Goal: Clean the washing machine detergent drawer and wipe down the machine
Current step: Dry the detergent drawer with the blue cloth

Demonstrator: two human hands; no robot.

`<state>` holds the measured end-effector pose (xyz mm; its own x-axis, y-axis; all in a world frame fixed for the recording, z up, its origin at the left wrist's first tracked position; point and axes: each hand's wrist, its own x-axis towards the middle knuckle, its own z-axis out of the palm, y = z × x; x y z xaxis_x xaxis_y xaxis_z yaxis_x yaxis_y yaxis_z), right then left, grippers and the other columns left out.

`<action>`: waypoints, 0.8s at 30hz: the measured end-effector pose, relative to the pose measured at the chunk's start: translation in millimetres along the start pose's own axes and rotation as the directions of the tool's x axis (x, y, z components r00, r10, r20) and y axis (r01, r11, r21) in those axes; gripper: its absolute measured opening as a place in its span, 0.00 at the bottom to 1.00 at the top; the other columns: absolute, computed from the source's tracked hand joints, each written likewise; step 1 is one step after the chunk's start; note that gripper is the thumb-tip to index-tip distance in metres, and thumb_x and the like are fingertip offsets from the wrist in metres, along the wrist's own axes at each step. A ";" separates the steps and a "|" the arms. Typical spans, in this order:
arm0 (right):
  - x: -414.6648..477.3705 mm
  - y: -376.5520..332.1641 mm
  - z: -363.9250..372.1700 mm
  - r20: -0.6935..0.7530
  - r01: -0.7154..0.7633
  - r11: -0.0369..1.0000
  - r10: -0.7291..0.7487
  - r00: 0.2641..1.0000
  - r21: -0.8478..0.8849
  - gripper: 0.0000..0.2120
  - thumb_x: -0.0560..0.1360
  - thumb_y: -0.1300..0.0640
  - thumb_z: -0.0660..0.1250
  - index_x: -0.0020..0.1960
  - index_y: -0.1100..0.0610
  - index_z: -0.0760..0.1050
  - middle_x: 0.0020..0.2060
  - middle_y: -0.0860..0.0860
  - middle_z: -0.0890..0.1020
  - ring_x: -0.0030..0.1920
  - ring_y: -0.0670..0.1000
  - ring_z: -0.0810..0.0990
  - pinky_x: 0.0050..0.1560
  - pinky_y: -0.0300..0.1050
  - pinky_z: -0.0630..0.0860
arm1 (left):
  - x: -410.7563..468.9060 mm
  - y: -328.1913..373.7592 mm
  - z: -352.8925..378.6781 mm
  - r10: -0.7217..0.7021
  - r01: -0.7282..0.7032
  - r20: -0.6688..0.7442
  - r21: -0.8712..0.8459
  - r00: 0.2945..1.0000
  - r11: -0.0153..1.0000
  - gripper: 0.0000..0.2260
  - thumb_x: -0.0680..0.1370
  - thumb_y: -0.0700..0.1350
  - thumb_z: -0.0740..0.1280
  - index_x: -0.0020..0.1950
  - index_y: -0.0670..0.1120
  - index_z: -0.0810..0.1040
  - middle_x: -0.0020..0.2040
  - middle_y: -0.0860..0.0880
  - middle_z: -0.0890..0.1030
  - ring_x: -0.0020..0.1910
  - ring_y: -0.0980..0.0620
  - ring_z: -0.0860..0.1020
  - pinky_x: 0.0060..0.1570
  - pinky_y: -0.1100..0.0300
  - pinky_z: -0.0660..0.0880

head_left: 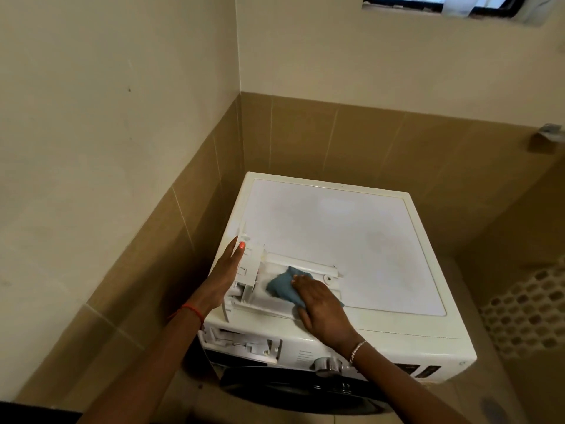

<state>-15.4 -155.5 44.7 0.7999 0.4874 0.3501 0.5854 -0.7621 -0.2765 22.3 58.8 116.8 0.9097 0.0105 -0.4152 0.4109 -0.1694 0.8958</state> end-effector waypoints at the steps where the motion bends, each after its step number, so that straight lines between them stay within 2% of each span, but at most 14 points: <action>1: -3.7 5.4 -4.9 -0.017 -0.030 0.999 0.030 0.999 0.011 0.21 0.70 0.55 0.59 0.61 0.61 0.70 0.55 0.58 0.81 0.55 0.56 0.78 0.59 0.44 0.70 | 0.6 1.0 0.6 -0.008 0.008 0.001 -0.001 1.000 1.000 0.23 0.81 0.57 0.47 0.76 0.56 0.50 0.77 0.51 0.54 0.75 0.46 0.55 0.71 0.43 0.55; 4: -12.8 20.6 -22.7 -0.042 -0.071 0.996 0.074 0.996 0.054 0.19 0.69 0.58 0.59 0.59 0.61 0.72 0.52 0.58 0.81 0.53 0.51 0.75 0.56 0.38 0.66 | 0.0 2.4 1.4 0.003 -0.003 0.008 -0.016 1.000 1.000 0.22 0.81 0.57 0.48 0.76 0.56 0.52 0.77 0.51 0.56 0.75 0.46 0.56 0.70 0.44 0.55; 9: -22.7 35.1 -35.5 -0.016 -0.079 0.993 0.080 0.997 0.086 0.17 0.69 0.60 0.58 0.57 0.58 0.73 0.50 0.54 0.80 0.50 0.47 0.72 0.49 0.35 0.65 | 0.4 2.8 6.0 0.015 -0.014 0.010 -0.039 1.000 0.999 0.22 0.81 0.56 0.47 0.76 0.55 0.54 0.76 0.51 0.58 0.75 0.46 0.57 0.70 0.46 0.56; 10: -24.6 36.3 -34.5 -0.021 -0.102 0.985 0.106 0.994 0.137 0.17 0.70 0.59 0.57 0.57 0.57 0.74 0.50 0.52 0.80 0.50 0.45 0.72 0.49 0.34 0.66 | -0.3 3.0 7.4 0.012 -0.012 0.007 -0.041 1.000 0.999 0.22 0.82 0.56 0.47 0.76 0.55 0.54 0.76 0.51 0.59 0.75 0.46 0.57 0.70 0.48 0.56; 12: -27.7 34.2 -38.2 -0.037 -0.237 0.907 0.266 0.963 0.348 0.17 0.71 0.60 0.56 0.56 0.52 0.77 0.50 0.45 0.79 0.49 0.39 0.74 0.51 0.30 0.68 | 0.4 2.2 7.6 0.015 -0.015 0.002 -0.048 1.000 0.999 0.22 0.82 0.56 0.46 0.76 0.55 0.54 0.76 0.50 0.59 0.74 0.46 0.58 0.70 0.49 0.57; 14: -29.9 34.9 -45.9 -0.055 -0.372 0.756 0.472 0.880 0.538 0.15 0.70 0.60 0.55 0.50 0.50 0.77 0.44 0.45 0.81 0.43 0.37 0.77 0.44 0.29 0.71 | 0.6 -0.2 5.9 0.047 -0.048 -0.005 -0.061 0.999 0.997 0.21 0.82 0.54 0.47 0.75 0.54 0.55 0.75 0.49 0.61 0.74 0.46 0.60 0.69 0.49 0.59; 16: -34.2 43.5 -55.3 -0.116 -0.420 0.629 0.632 0.766 0.654 0.15 0.68 0.53 0.55 0.41 0.59 0.77 0.34 0.52 0.80 0.34 0.42 0.76 0.34 0.33 0.70 | -3.2 0.7 2.9 0.088 -0.090 -0.026 -0.087 0.996 0.992 0.20 0.83 0.52 0.48 0.75 0.53 0.56 0.75 0.48 0.62 0.73 0.46 0.61 0.67 0.50 0.61; 18: -41.1 58.1 -64.8 -0.142 -0.471 0.539 0.749 0.647 0.699 0.19 0.67 0.51 0.55 0.35 0.67 0.72 0.30 0.56 0.75 0.32 0.50 0.72 0.31 0.40 0.67 | -7.1 7.8 -1.3 0.147 -0.152 -0.056 -0.111 0.988 0.982 0.20 0.83 0.50 0.49 0.75 0.51 0.56 0.74 0.46 0.64 0.71 0.44 0.64 0.62 0.53 0.66; 21: -53.0 77.5 -73.7 -0.082 -0.552 0.396 0.858 0.507 0.734 0.11 0.74 0.64 0.57 0.34 0.65 0.68 0.30 0.56 0.71 0.34 0.52 0.68 0.33 0.44 0.63 | -4.3 25.2 -13.8 0.298 -0.308 -0.094 -0.113 0.950 0.945 0.20 0.82 0.47 0.52 0.75 0.51 0.57 0.69 0.43 0.70 0.57 0.46 0.76 0.42 0.63 0.76; 22: -57.4 83.2 -74.5 -0.060 -0.571 0.353 0.882 0.467 0.741 0.11 0.75 0.68 0.56 0.35 0.64 0.69 0.30 0.56 0.72 0.34 0.53 0.68 0.33 0.44 0.63 | -1.0 31.6 -18.0 0.344 -0.351 -0.085 -0.102 0.935 0.931 0.20 0.82 0.47 0.52 0.75 0.51 0.58 0.68 0.44 0.72 0.52 0.48 0.77 0.38 0.64 0.77; 24: -64.5 90.5 -73.7 -0.013 -0.597 0.272 0.916 0.400 0.755 0.10 0.75 0.70 0.55 0.36 0.67 0.71 0.32 0.57 0.72 0.36 0.54 0.69 0.34 0.44 0.64 | 4.4 45.0 -24.9 0.390 -0.395 -0.066 -0.109 0.918 0.912 0.20 0.82 0.46 0.54 0.75 0.51 0.58 0.67 0.45 0.73 0.50 0.52 0.77 0.39 0.65 0.78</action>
<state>-23.8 -287.3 63.1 0.8547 -0.5092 -0.1013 -0.2189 -0.1765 -0.9597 46.3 75.8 159.2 0.9997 0.0087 -0.0216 0.0220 -0.0516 0.9984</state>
